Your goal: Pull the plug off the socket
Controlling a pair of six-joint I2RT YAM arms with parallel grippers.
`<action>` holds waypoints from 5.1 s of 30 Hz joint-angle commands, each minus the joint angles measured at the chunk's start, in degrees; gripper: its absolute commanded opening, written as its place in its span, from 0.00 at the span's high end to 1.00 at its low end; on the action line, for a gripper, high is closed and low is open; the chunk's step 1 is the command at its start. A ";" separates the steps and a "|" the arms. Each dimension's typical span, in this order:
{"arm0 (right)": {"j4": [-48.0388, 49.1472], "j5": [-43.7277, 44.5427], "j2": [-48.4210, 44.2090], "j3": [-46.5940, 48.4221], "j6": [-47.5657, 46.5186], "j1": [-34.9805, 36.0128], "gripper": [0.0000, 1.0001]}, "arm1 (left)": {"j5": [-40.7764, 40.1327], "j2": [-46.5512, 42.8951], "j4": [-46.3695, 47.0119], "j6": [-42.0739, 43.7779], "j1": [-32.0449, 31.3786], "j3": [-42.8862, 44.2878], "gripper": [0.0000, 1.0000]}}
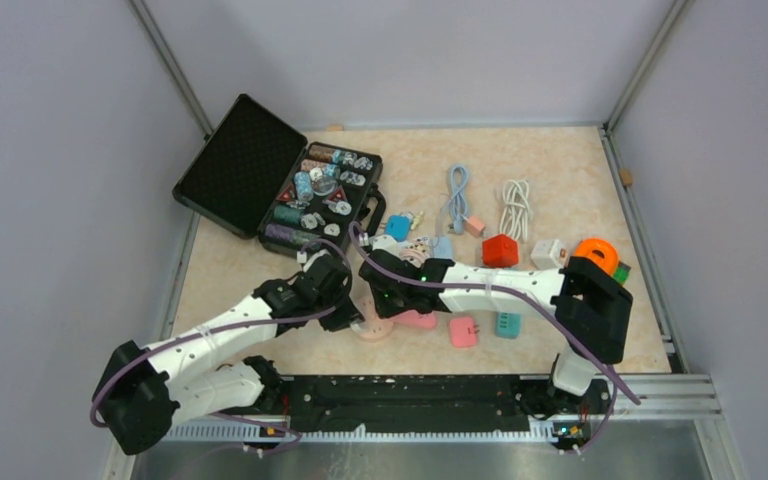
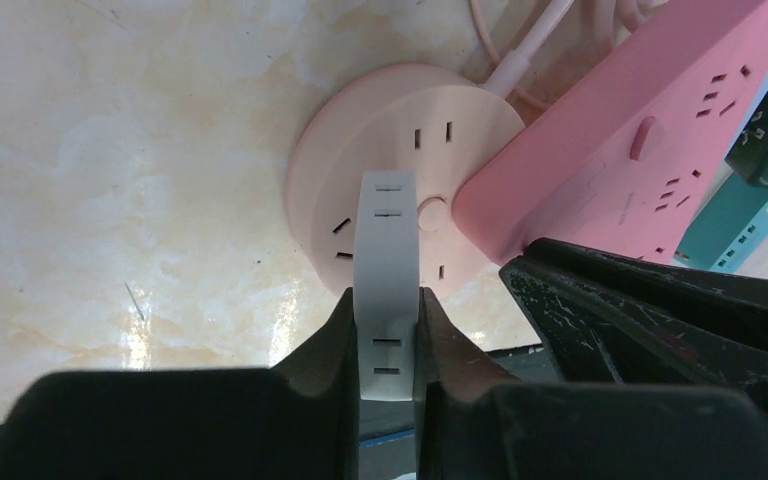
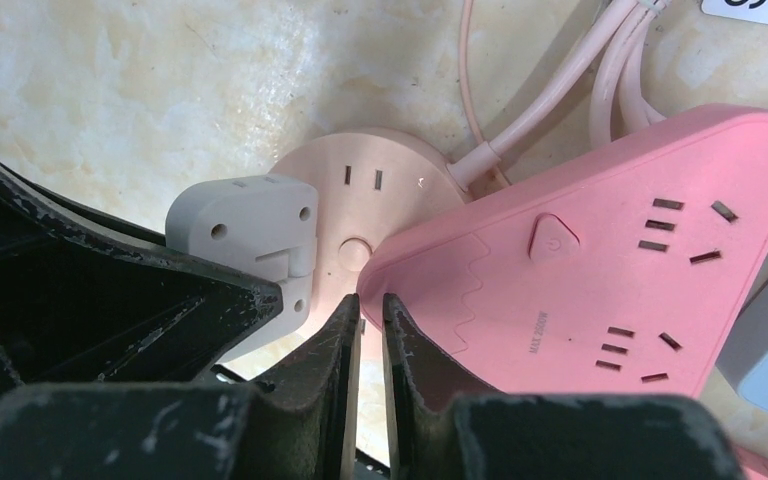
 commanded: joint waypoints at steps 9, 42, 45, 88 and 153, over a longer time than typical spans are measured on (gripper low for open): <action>-6.14 -1.32 5.77 -3.59 0.46 0.76 0.90 | -1.24 -3.55 -0.90 3.41 0.52 3.77 1.00; -1.37 -8.73 7.60 -1.80 0.23 1.62 0.91 | -0.76 -4.23 -3.17 6.71 0.96 9.38 1.00; -1.15 -9.04 7.78 -1.74 0.16 1.61 0.91 | 3.78 -3.21 -0.25 8.29 0.94 9.23 1.00; 1.79 -6.98 2.07 -2.21 2.05 1.15 0.81 | -23.46 -6.96 -22.89 1.55 3.84 11.94 1.00; 28.46 -15.43 -18.78 -25.81 16.06 -12.00 0.20 | 6.84 5.97 -10.66 23.48 18.94 5.25 0.35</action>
